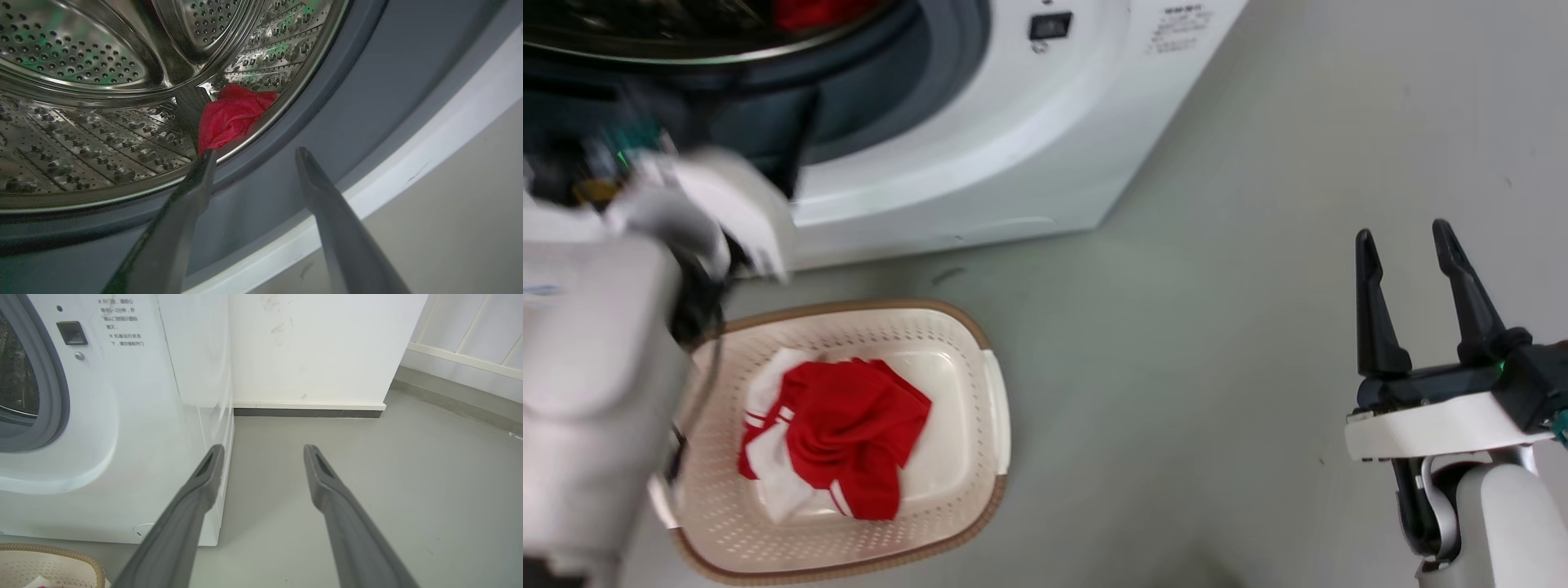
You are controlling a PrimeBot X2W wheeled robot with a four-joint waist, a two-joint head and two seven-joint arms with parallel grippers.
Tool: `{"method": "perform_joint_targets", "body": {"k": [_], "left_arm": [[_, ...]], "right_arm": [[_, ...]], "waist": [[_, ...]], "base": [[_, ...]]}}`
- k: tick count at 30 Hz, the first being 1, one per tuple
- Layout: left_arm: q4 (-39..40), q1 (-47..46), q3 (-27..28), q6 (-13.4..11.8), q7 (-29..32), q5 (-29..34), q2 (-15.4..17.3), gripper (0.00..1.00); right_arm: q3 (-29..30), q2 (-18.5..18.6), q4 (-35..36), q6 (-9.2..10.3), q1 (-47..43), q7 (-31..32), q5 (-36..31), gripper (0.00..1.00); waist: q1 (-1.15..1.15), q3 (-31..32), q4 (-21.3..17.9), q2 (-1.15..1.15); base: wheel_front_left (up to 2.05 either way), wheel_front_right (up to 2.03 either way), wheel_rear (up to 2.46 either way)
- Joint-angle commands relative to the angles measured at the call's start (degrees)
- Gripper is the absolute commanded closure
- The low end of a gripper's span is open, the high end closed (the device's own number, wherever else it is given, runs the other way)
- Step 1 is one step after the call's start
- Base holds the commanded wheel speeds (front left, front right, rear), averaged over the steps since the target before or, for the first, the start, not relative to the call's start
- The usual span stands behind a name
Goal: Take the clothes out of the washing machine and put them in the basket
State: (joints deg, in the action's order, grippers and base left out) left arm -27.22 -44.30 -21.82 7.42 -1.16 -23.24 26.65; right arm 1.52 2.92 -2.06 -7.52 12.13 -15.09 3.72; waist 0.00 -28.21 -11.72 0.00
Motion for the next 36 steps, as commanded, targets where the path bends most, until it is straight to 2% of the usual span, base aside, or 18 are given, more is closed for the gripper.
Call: {"method": "perform_joint_targets", "body": {"k": [1,10,15,19,22,29,32,33,34,36], "left_arm": [[-0.1,-3.8,-0.2,0.0,2.6,-1.1,1.1,0.0],[-5.9,-25.0,-3.4,0.0,24.1,-6.8,8.0,0.0],[-10.8,-34.9,-4.1,-0.5,33.7,-5.2,10.9,0.0],[-14.0,-40.6,-5.2,-1.2,39.2,-3.5,12.0,0.0],[-16.5,-43.2,-5.4,-2.0,42.2,-3.6,11.0,0.0],[-21.6,-45.0,-6.9,-2.8,45.0,-2.7,10.2,0.0],[-23.3,-45.3,-7.6,-2.4,46.2,-2.6,9.6,0.0],[-23.8,-45.3,-7.8,-2.1,46.6,-2.8,9.5,0.36],[-23.9,-45.4,-7.9,-1.9,46.6,-3.0,9.4,1.0],[-24.5,-45.9,-8.2,-1.7,46.5,-3.3,9.3,1.0]], "right_arm": [[-0.2,-0.1,0.4,0.06,1.1,-0.1,0.5,0.0],[-2.1,-0.1,1.4,0.06,3.0,-0.1,4.7,0.0],[-4.8,-0.1,2.1,0.06,3.5,-0.1,7.3,0.0],[-5.8,-0.1,3.4,0.06,3.2,-0.1,8.9,0.0],[-6.1,-0.1,4.2,0.06,2.7,-0.1,9.5,0.0],[-6.5,-0.1,5.5,0.06,1.5,-0.1,10.5,0.0],[-6.5,-0.1,5.6,0.06,1.3,-0.1,10.5,0.0],[-6.5,-0.1,5.7,0.06,1.3,-0.1,10.5,0.0],[-6.4,-0.1,5.7,0.06,1.3,-0.1,10.5,0.0],[-6.3,-0.1,5.5,0.06,1.6,-0.1,10.6,0.0]], "waist": [[0.0,-4.0,-3.3,0.0],[0.0,-13.1,-9.7,0.0],[0.0,-16.8,-13.9,0.0],[0.0,-18.8,-15.7,0.0],[0.0,-19.5,-15.9,0.0],[0.0,-20.7,-15.9,0.0],[0.0,-21.1,-15.7,0.0],[0.0,-21.2,-15.6,0.0],[0.0,-21.3,-15.6,0.0],[0.0,-21.5,-15.5,0.0]], "base": [[0.0,0.0,0.0],[0.0,0.0,0.0],[0.0,0.0,0.0],[0.0,0.0,0.0],[0.0,0.0,0.0],[0.0,0.0,0.0],[0.0,0.0,0.0],[0.0,0.0,0.0],[0.0,0.0,0.0],[0.0,0.0,0.0]]}}
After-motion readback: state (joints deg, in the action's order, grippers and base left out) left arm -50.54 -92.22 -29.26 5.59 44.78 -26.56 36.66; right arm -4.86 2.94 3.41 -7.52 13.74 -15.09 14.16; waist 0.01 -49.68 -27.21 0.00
